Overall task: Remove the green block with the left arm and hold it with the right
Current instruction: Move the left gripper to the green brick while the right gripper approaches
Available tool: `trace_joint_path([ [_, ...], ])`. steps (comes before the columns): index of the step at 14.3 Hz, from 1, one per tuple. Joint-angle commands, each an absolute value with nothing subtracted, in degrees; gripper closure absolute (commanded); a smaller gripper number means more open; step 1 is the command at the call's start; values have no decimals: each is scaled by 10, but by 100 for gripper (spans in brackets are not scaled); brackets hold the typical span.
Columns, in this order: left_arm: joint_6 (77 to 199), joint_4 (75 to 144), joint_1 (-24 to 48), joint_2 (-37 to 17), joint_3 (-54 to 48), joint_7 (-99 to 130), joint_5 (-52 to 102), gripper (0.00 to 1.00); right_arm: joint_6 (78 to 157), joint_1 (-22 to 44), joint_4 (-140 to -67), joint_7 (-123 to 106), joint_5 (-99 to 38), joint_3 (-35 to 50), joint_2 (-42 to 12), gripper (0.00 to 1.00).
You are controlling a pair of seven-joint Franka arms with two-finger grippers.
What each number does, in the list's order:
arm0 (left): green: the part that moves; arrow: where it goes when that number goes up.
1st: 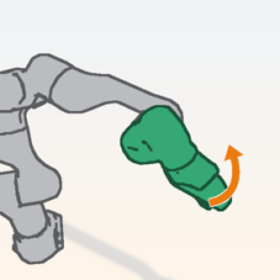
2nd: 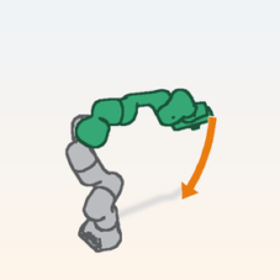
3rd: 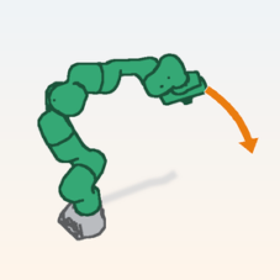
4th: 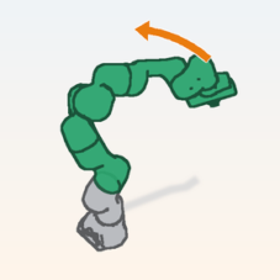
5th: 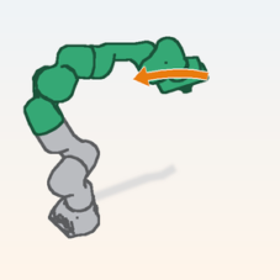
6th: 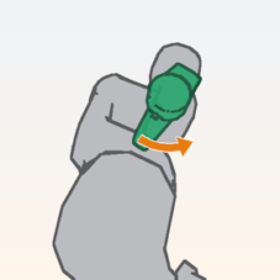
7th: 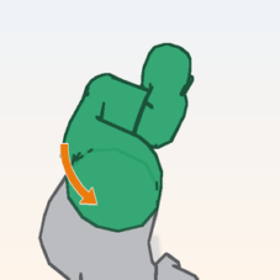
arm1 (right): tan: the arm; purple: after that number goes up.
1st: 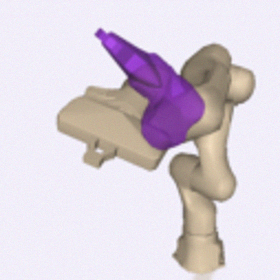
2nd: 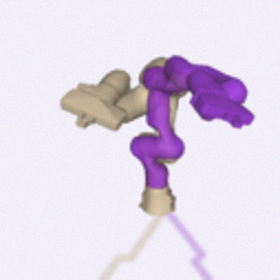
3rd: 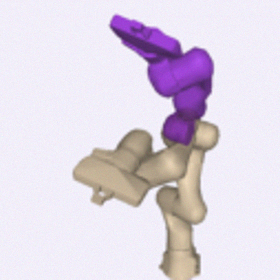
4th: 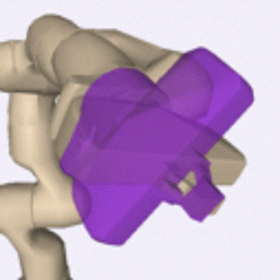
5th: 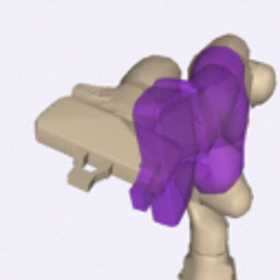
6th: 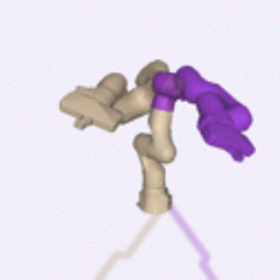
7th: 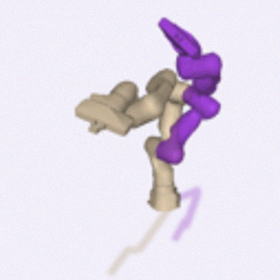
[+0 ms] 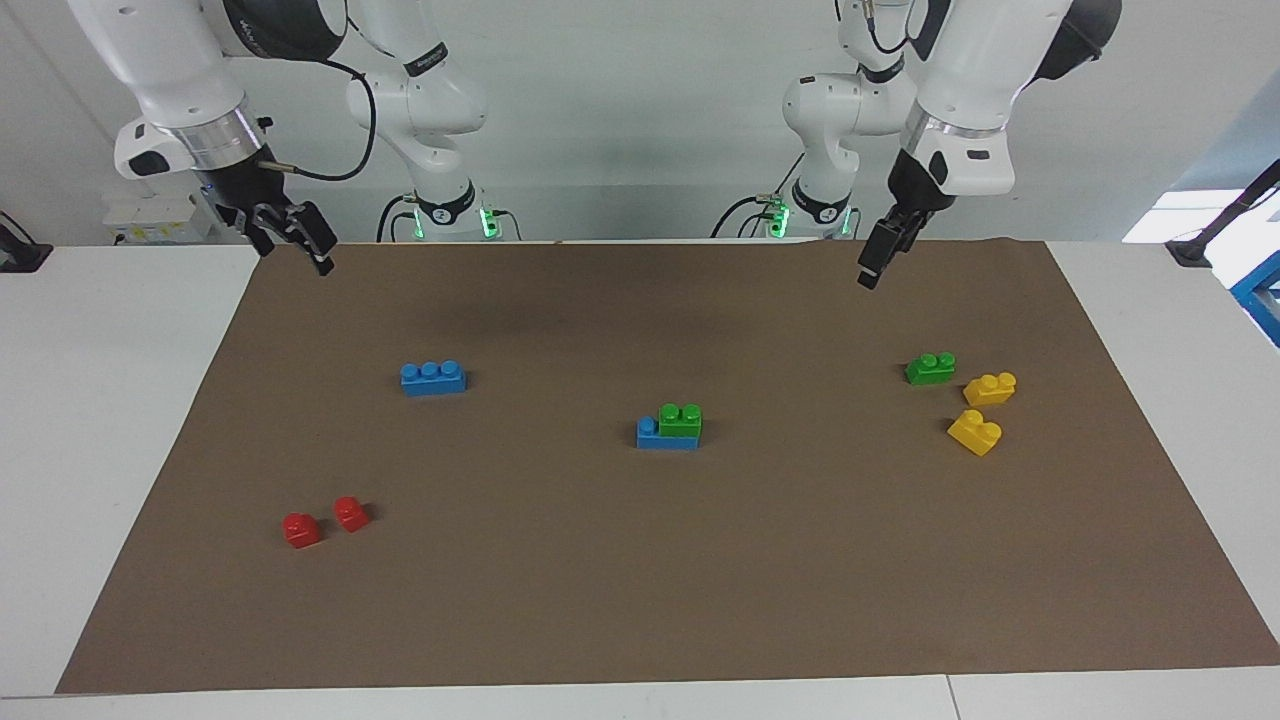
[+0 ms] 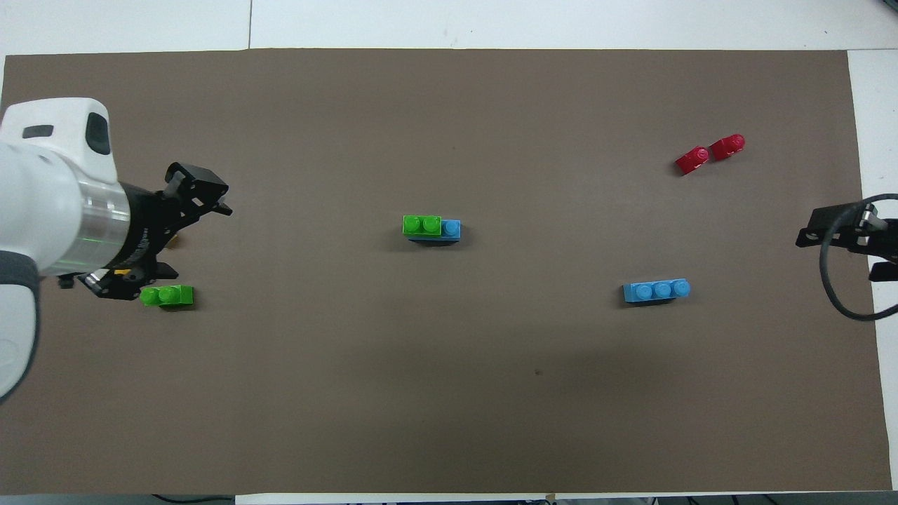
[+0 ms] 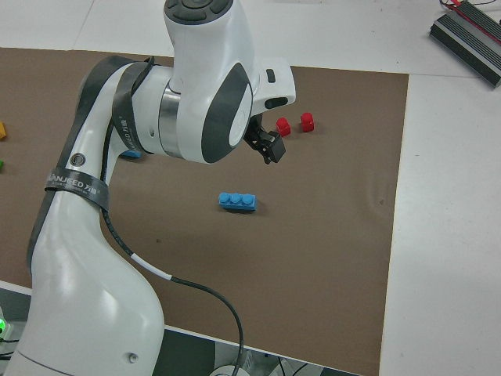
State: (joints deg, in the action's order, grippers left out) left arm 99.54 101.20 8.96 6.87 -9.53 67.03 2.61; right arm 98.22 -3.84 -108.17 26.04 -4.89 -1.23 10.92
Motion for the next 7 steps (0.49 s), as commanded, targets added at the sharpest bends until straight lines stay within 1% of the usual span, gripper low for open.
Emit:
trace_joint_path([
  [1,1036,1041,135,70,-87,804,33,0,1026,-23,-1117,413,-107,-8,92,0],
  [4,1077,1046,164,51,-87,888,33,0,1081,23,-1121,551,-128,-8,60,0],
  [7,1103,1038,198,8,-86,970,31,0,1132,49,-1120,664,-196,-8,22,0],
])
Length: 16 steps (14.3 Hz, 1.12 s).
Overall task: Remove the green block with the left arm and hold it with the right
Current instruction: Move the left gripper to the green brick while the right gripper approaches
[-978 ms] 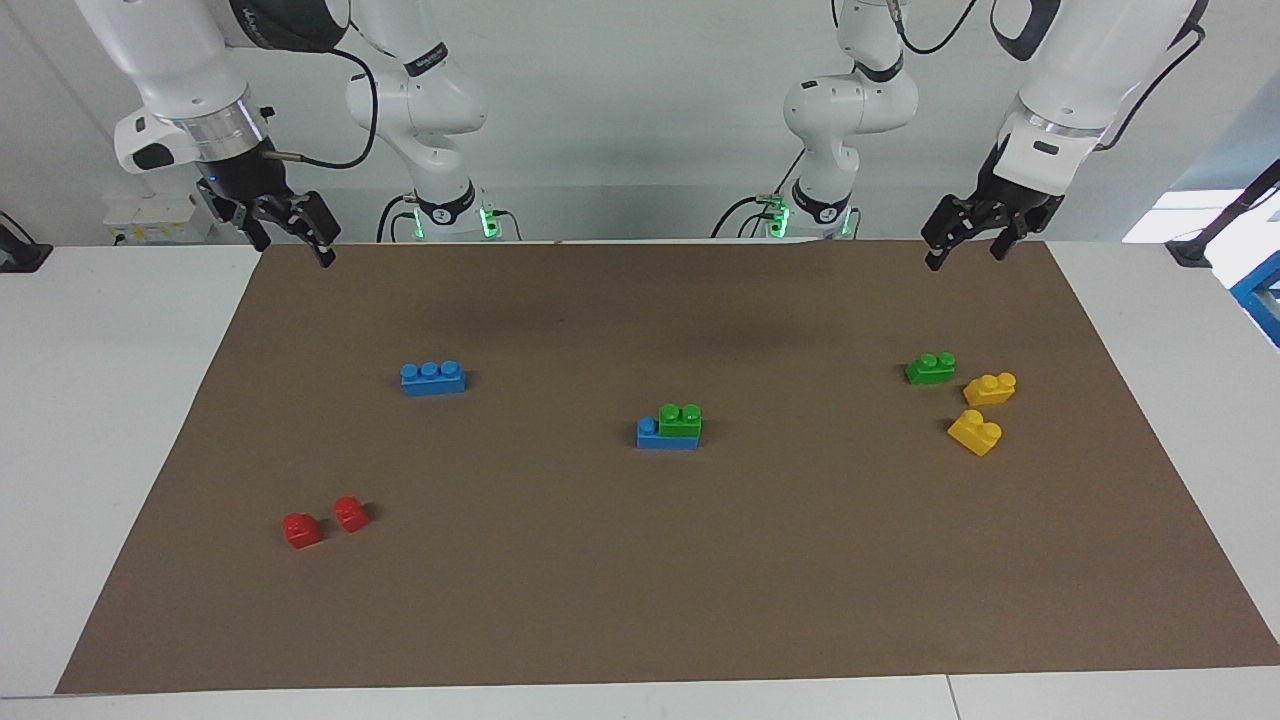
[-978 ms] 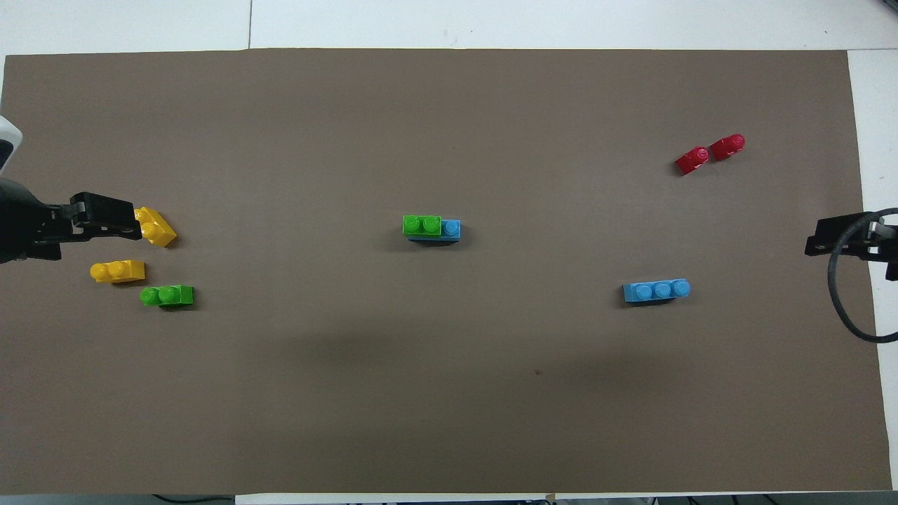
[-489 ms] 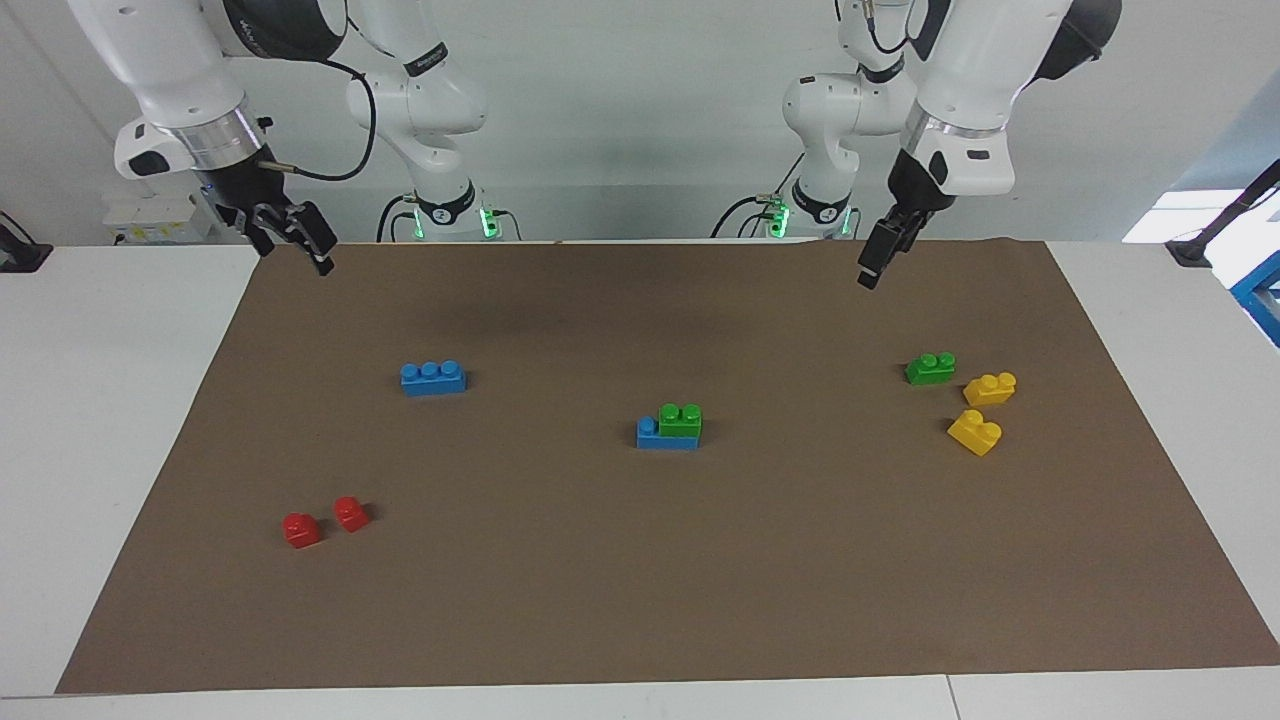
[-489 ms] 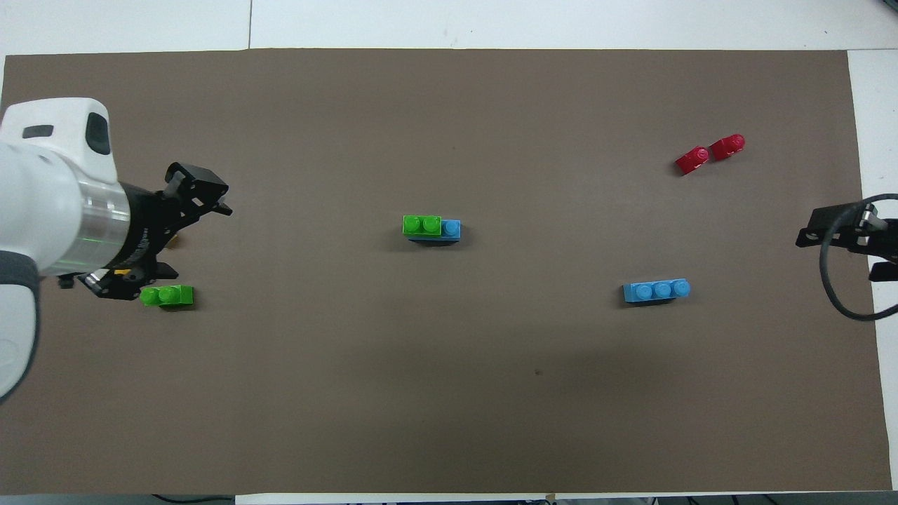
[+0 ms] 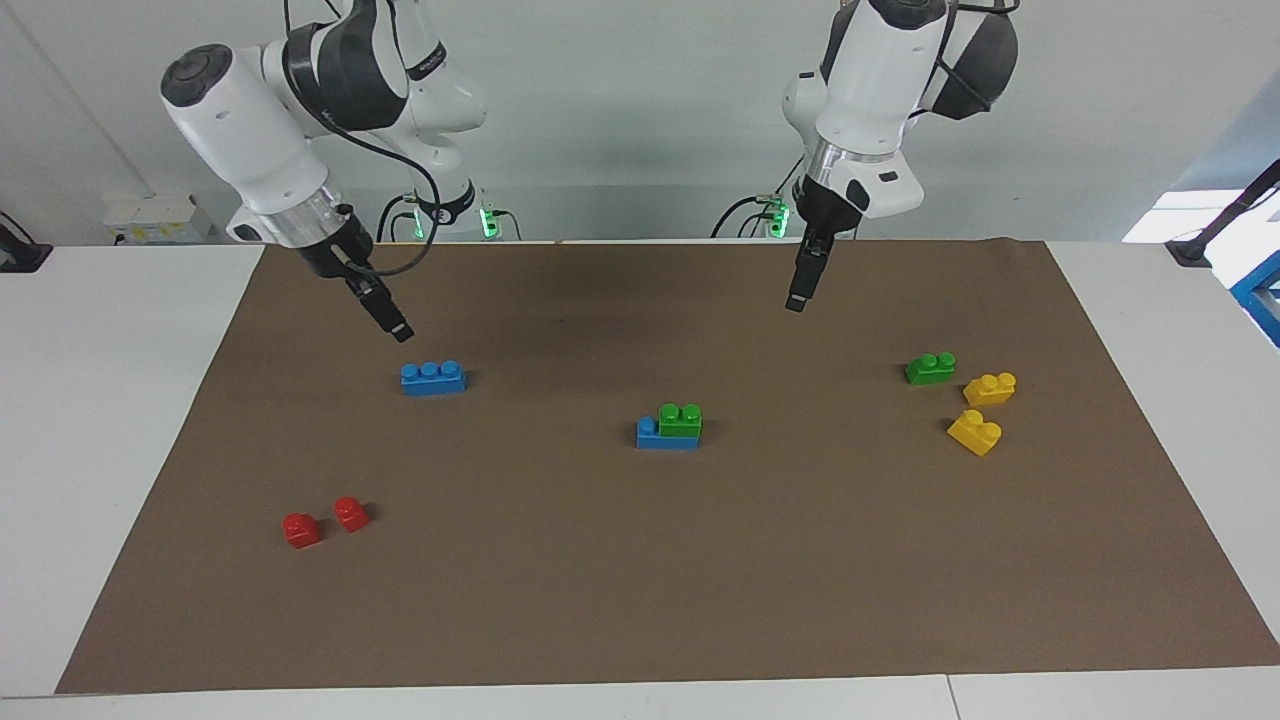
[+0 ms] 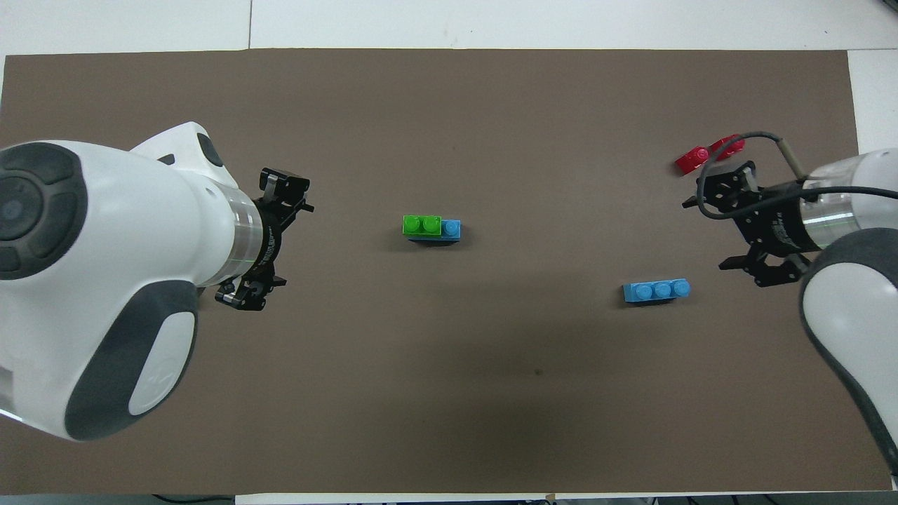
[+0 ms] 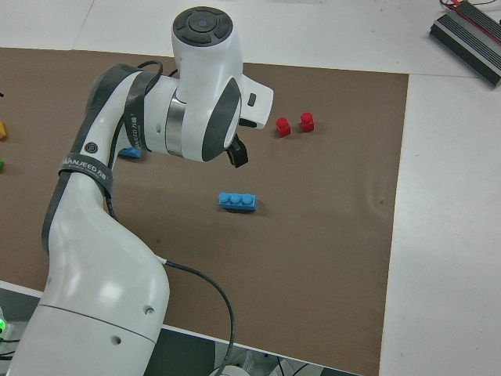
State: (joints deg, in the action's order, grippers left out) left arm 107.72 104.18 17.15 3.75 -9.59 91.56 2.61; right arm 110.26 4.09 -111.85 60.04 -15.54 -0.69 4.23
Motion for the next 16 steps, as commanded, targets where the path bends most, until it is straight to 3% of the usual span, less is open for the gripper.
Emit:
trace_joint_path([
  [1,1107,1032,202,-6,-86,994,30,0,1142,53,-1120,691,-208,-8,9,0],
  [11,1140,936,233,-160,-86,1115,8,0,1254,134,-1118,843,-314,-7,-90,0],
  [16,1168,933,256,-203,-85,1164,-14,0,1245,146,-1104,805,-315,-5,-123,1],
])
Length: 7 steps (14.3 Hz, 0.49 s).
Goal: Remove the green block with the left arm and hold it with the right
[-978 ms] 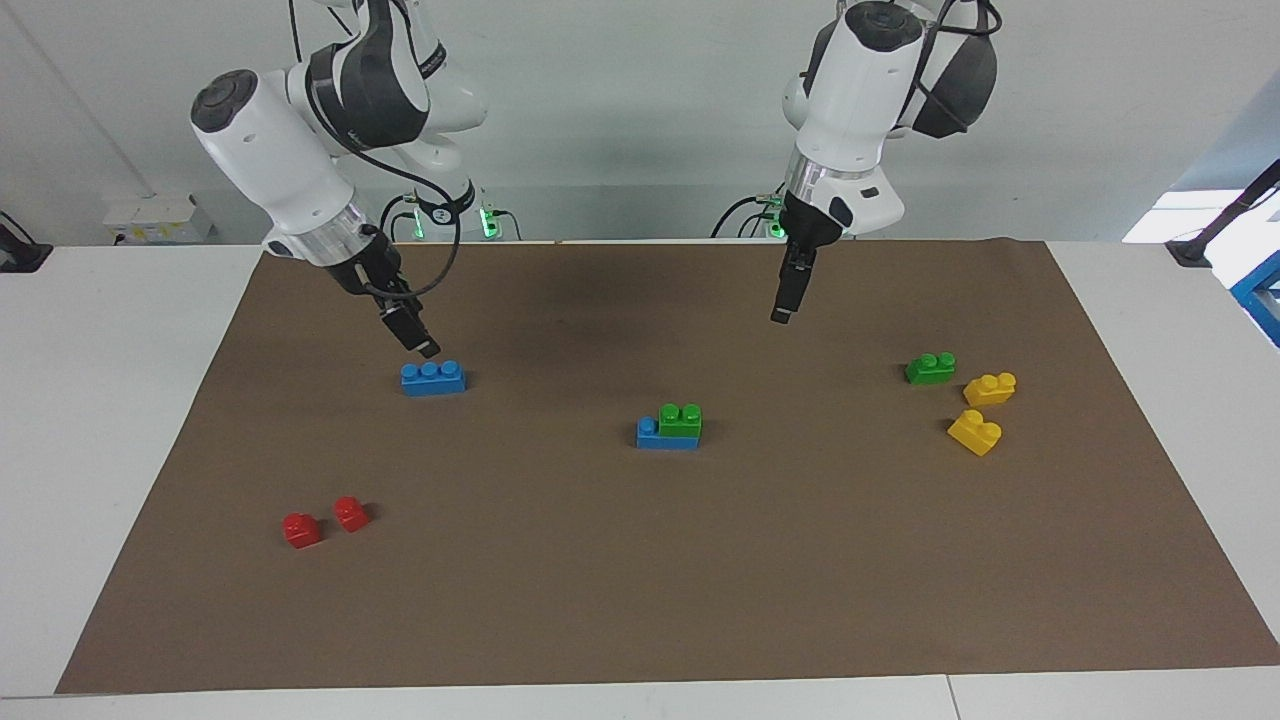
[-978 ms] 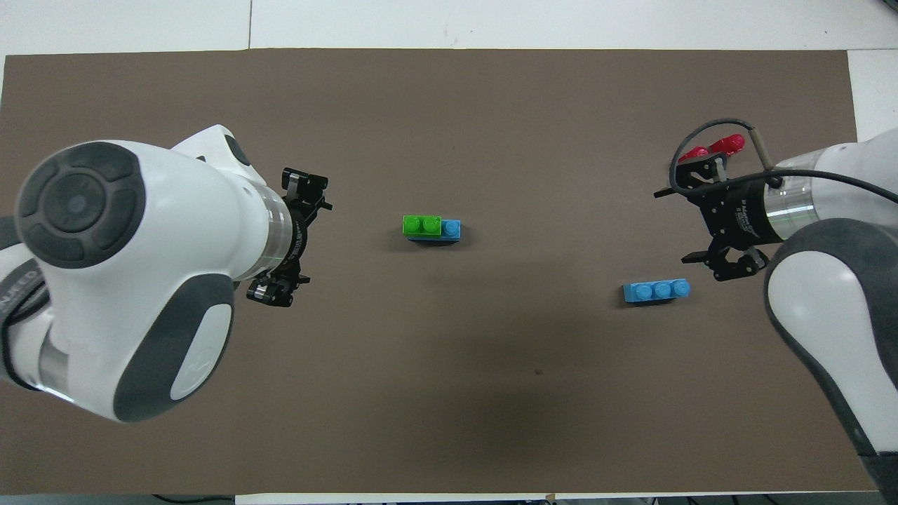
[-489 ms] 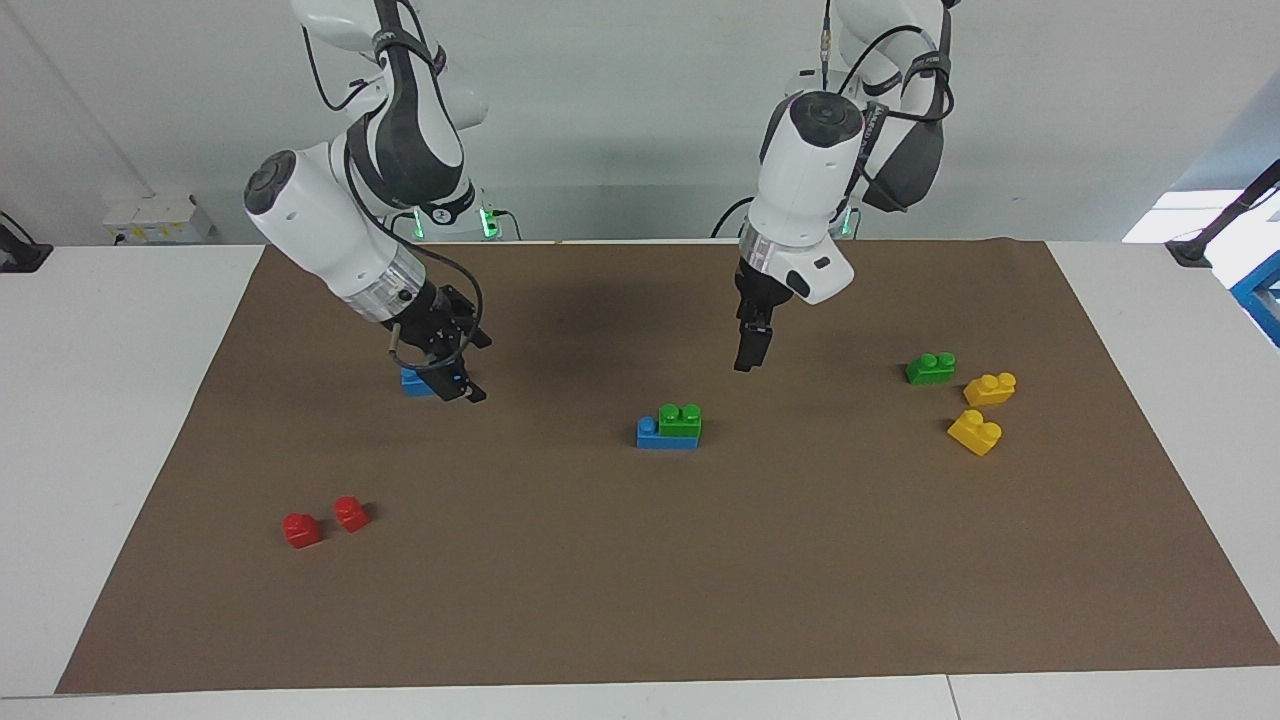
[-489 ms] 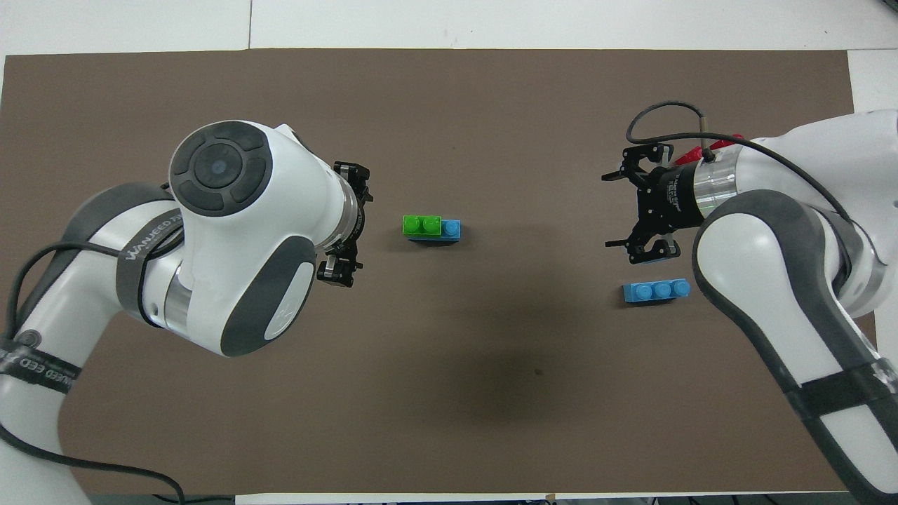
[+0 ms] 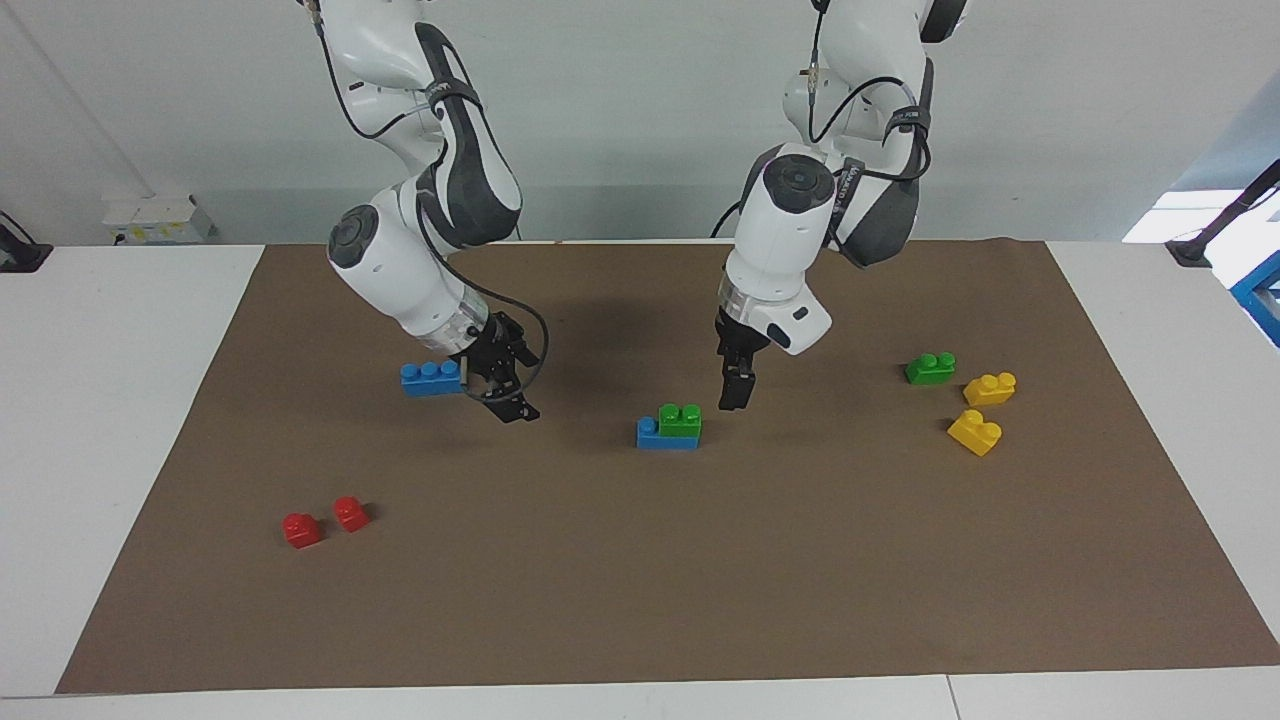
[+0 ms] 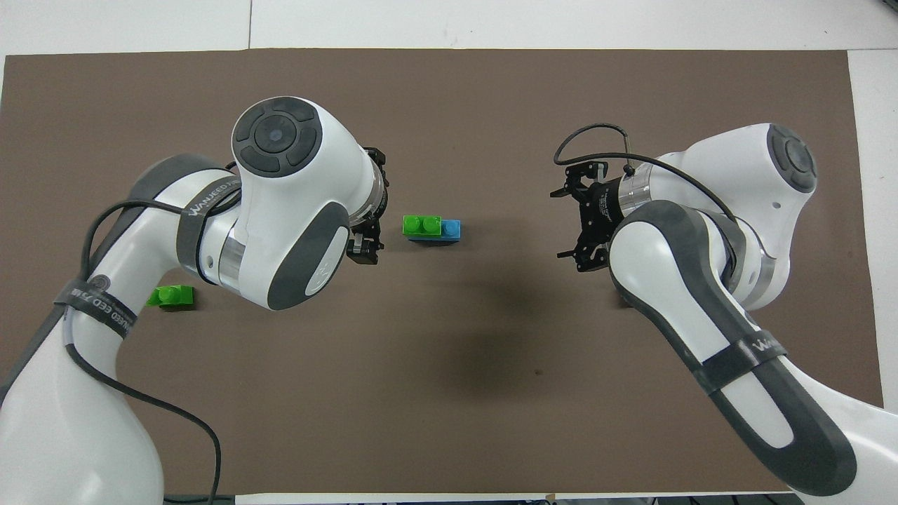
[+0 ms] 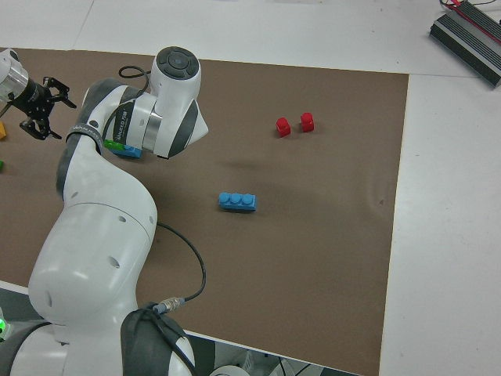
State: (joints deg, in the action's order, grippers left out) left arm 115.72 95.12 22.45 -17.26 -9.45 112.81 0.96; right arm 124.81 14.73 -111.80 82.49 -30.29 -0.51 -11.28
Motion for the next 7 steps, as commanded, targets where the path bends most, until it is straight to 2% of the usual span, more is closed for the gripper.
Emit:
trace_joint_path([
  [1,1176,926,262,-222,-84,1185,-23,0,1248,146,-1100,804,-314,-5,-126,1],
  [3,1190,911,262,-244,-83,1205,-32,0,1240,148,-1057,807,-316,-3,-155,1],
  [7,1220,916,261,-250,-82,1217,-39,0,1259,172,-1009,817,-327,-1,-218,1],
])
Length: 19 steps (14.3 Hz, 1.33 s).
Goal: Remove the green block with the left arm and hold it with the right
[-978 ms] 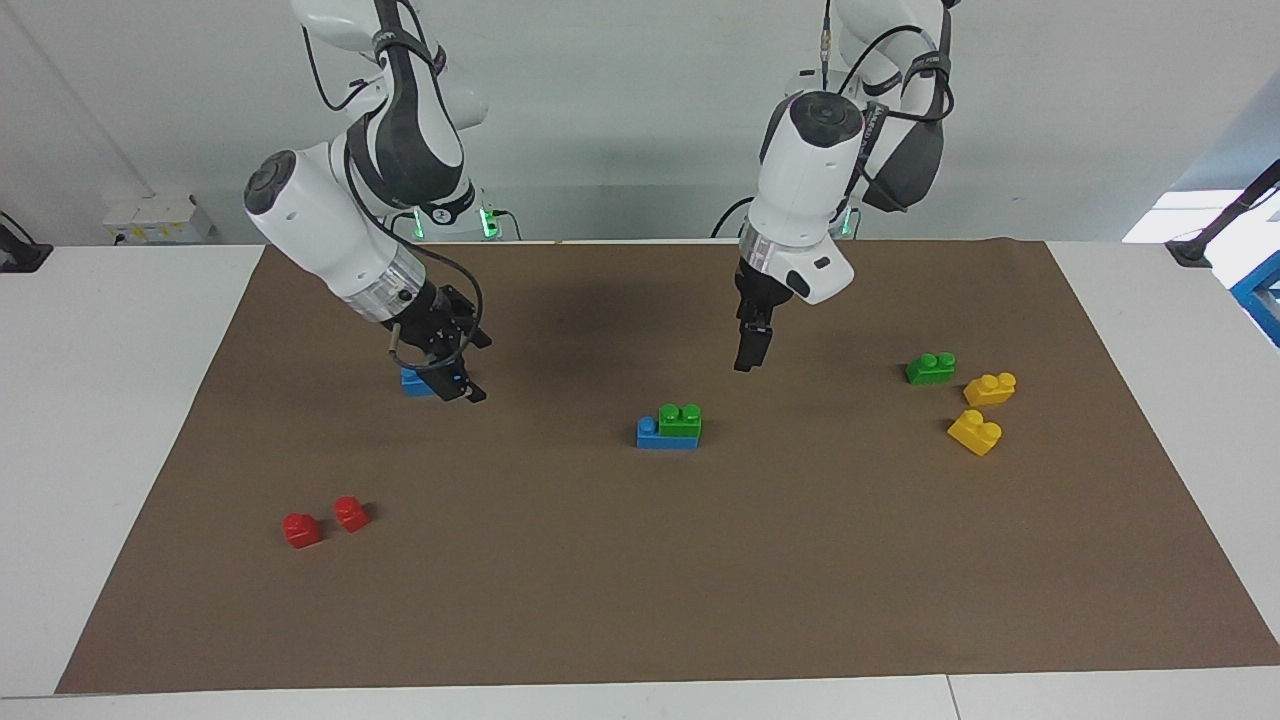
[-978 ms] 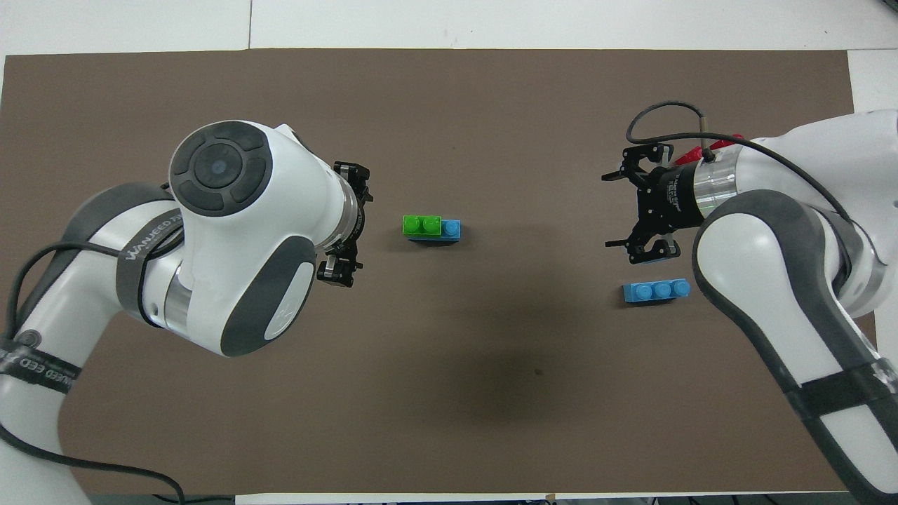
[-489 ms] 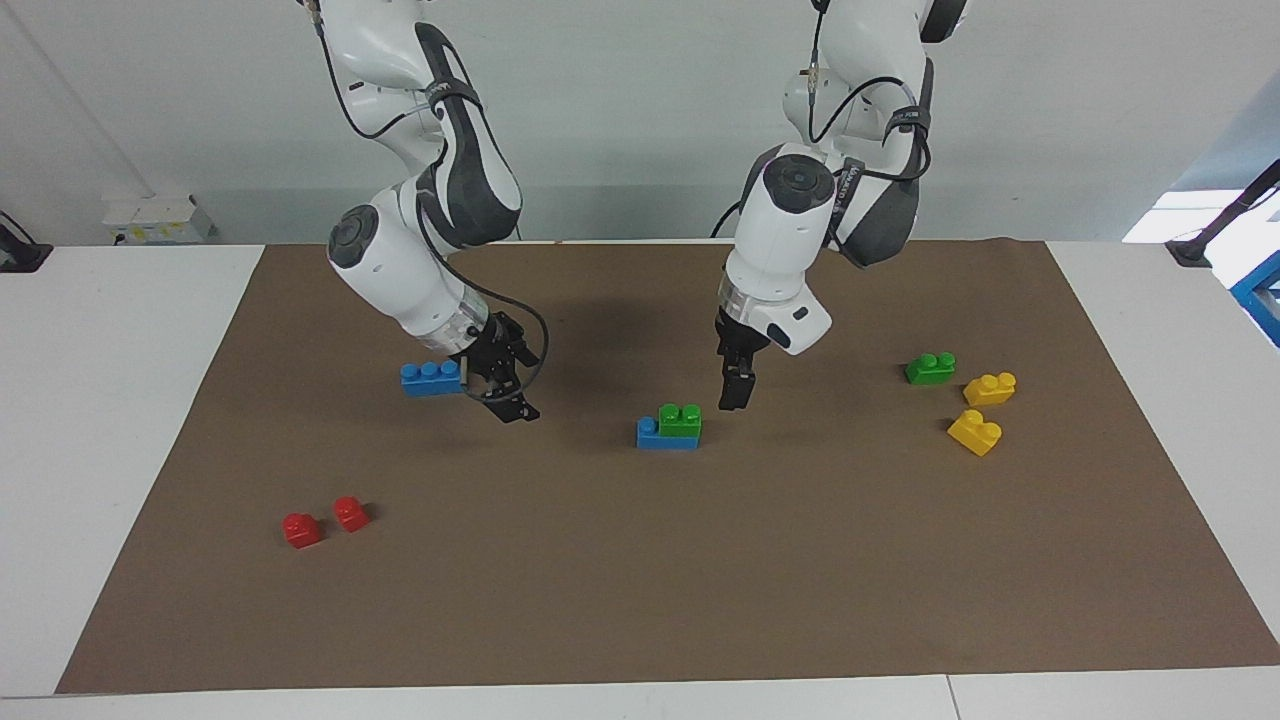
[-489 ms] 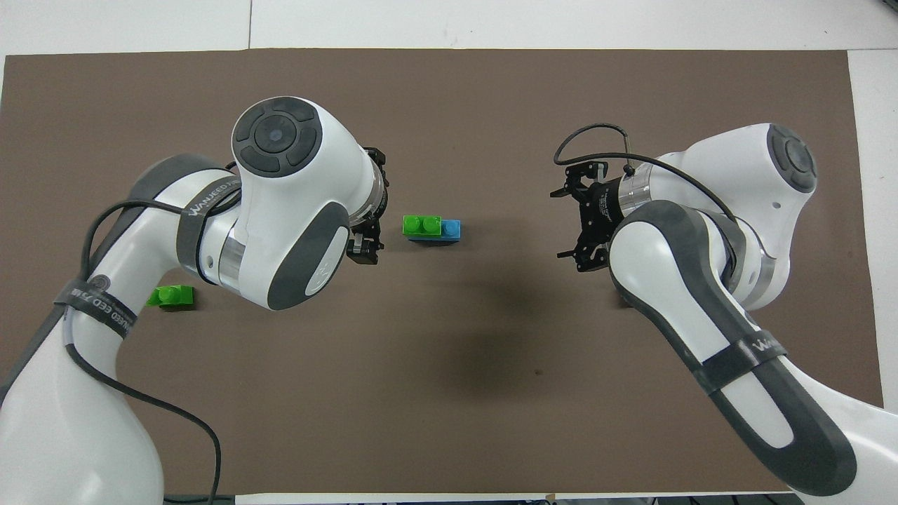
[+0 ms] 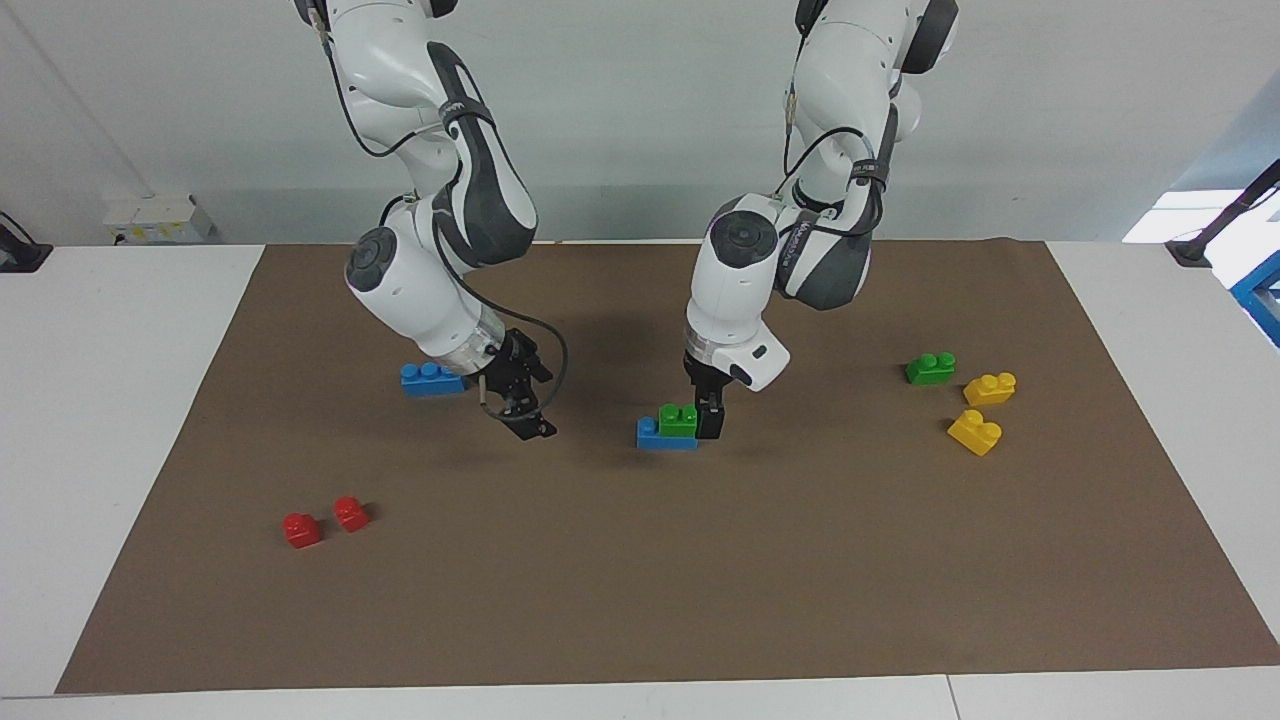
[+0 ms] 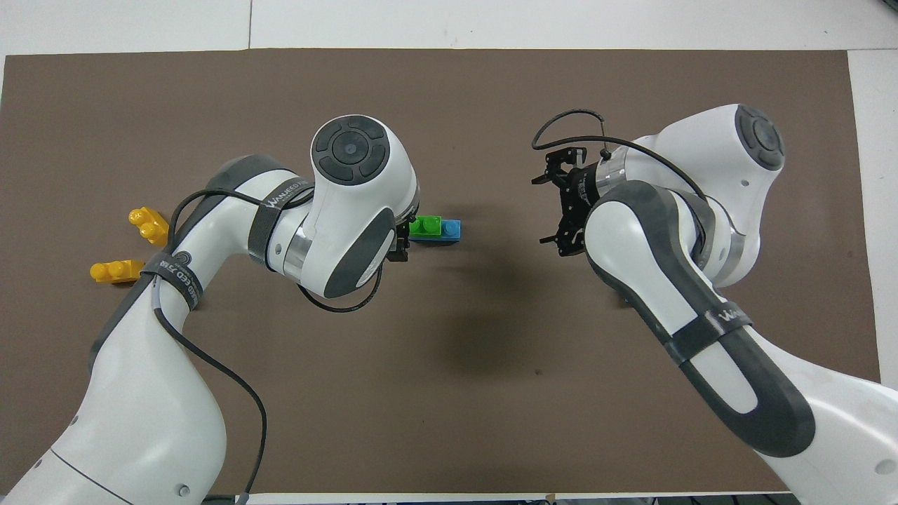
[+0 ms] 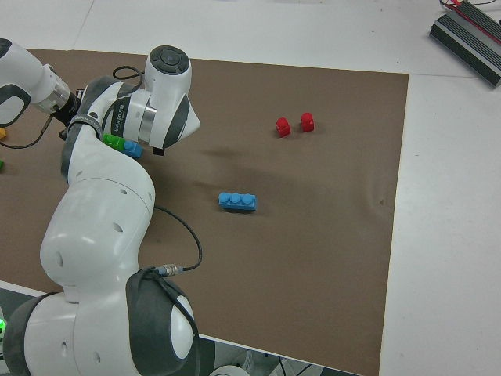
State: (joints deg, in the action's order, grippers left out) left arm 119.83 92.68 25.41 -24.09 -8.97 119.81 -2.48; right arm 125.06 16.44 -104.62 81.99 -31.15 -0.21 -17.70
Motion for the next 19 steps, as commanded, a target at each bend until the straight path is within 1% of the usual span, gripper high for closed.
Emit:
trace_joint_path([
  [1,1236,919,261,-254,-81,1221,-42,0,1261,175,-1009,817,-326,-1,-223,1],
  [4,1241,925,262,-260,-81,1224,-44,0,1288,192,-1014,821,-327,-1,-232,1],
  [5,1232,927,263,-259,-81,1226,-44,0,1304,200,-1015,827,-327,-1,-239,1],
  [7,1192,923,264,-258,-82,1229,-44,0,1313,205,-1015,838,-328,-1,-245,1],
  [8,1191,923,264,-258,-82,1232,-43,0,1318,206,-1016,841,-330,-1,-246,1],
  [14,1218,937,282,-258,-81,1274,-44,0,1359,242,-1020,876,-341,-1,-260,1],
  [19,1236,965,284,-251,-81,1295,-50,0,1378,270,-1030,909,-342,-1,-262,1],
])
